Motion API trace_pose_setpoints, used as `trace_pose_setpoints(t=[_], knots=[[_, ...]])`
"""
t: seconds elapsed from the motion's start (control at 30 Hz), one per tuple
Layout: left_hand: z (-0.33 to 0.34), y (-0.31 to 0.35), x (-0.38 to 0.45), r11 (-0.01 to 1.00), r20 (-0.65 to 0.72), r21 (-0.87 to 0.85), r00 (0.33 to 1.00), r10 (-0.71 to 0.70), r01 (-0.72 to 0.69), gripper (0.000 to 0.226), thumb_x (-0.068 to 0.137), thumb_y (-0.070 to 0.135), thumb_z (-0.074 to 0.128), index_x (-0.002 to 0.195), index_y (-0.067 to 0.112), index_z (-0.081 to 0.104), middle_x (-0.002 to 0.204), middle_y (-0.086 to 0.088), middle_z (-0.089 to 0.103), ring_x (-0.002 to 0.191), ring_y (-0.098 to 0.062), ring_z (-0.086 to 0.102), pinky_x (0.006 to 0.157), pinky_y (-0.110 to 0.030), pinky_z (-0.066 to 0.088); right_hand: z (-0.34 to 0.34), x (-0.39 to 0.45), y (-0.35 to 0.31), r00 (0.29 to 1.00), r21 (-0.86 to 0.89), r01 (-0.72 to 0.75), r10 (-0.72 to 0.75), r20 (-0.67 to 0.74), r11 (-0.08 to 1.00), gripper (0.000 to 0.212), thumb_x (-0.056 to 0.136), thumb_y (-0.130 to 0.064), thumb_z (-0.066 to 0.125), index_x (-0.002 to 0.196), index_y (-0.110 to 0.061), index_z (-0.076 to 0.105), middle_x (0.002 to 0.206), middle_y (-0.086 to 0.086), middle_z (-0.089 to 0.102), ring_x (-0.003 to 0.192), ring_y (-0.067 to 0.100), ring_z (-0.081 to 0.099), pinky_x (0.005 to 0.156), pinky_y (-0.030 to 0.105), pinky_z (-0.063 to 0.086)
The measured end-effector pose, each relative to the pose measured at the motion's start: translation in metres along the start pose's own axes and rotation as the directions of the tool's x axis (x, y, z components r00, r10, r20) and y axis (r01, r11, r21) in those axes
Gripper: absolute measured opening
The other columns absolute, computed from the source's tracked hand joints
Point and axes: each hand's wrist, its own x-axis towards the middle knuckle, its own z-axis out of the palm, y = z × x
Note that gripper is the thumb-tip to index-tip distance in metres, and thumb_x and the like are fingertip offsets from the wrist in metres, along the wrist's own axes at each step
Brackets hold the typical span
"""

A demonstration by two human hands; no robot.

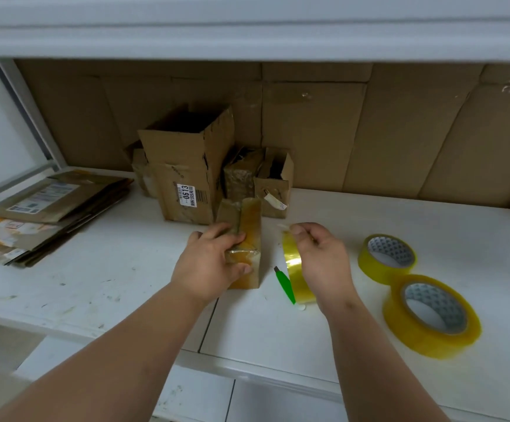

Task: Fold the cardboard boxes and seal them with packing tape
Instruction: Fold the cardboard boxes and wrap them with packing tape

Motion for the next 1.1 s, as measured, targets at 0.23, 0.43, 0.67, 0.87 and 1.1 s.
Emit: trace_pose_setpoints(t=[0.23,0.43,0.67,0.87,1.1], knots=[[-0.011,-0.008,0.005,0.999,0.192,0.030,0.981,0.035,-0.041,0.064,0.093,0.046,0.062,0.150,0.039,0.035,0.161,0.016,0.023,0.128,-0.024,0.033,0.108,-0.027,0.027,0.002,-0.008,-0.002,1.000,-0.001,-0.006,0.006,-0.004,1.000,0.022,0.098,-0.034,0.057,0.078,-0.041,0.064,0.076,-0.029,0.065,0.078,-0.017,0.055,0.059,0.001,0.038],[-0.019,-0.004,0.002,0.994,0.310,0.064,0.949,0.062,-0.086,0.059,0.105,0.035,0.040,0.158,0.025,0.017,0.166,0.009,0.005,0.138,-0.029,0.025,0.112,-0.024,0.018,0.011,-0.013,-0.007,1.000,-0.019,-0.020,0.020,0.000,1.000,0.022,0.099,-0.037,0.054,0.079,-0.042,0.063,0.077,-0.032,0.063,0.074,-0.016,0.055,0.062,0.015,0.039],[-0.050,0.001,-0.007,0.624,0.164,-0.726,0.954,-0.249,0.288,0.059,0.094,0.011,0.059,0.144,0.038,0.047,0.152,0.013,0.039,0.140,-0.008,0.035,0.110,-0.025,0.029,0.010,-0.014,-0.017,0.999,-0.061,0.009,-0.006,0.043,0.998,0.016,0.099,-0.040,0.054,0.088,-0.038,0.067,0.078,-0.030,0.066,0.077,-0.017,0.056,0.062,0.013,0.038],[-0.072,0.032,-0.011,0.784,0.128,-0.619,0.990,0.050,0.041,0.067,0.069,0.035,0.081,0.129,0.046,0.052,0.136,0.018,0.049,0.126,0.006,0.043,0.091,-0.011,0.037,0.006,-0.021,-0.024,0.993,-0.201,0.058,-0.036,0.110,0.978,0.023,0.098,-0.044,0.053,0.082,-0.033,0.065,0.064,-0.023,0.060,0.062,-0.005,0.053,0.056,0.022,0.037],[-0.060,0.057,-0.017,0.925,-0.064,-0.338,0.985,0.163,-0.175,0.021,0.079,0.024,0.079,0.089,0.033,0.062,0.093,0.014,0.062,0.092,-0.001,0.058,0.074,-0.019,0.049,-0.004,-0.031,-0.033,0.980,-0.376,0.155,-0.093,0.179,0.914,0.029,0.096,-0.055,0.047,0.075,-0.038,0.060,0.061,-0.020,0.059,0.065,0.002,0.055,0.055,0.026,0.036]])
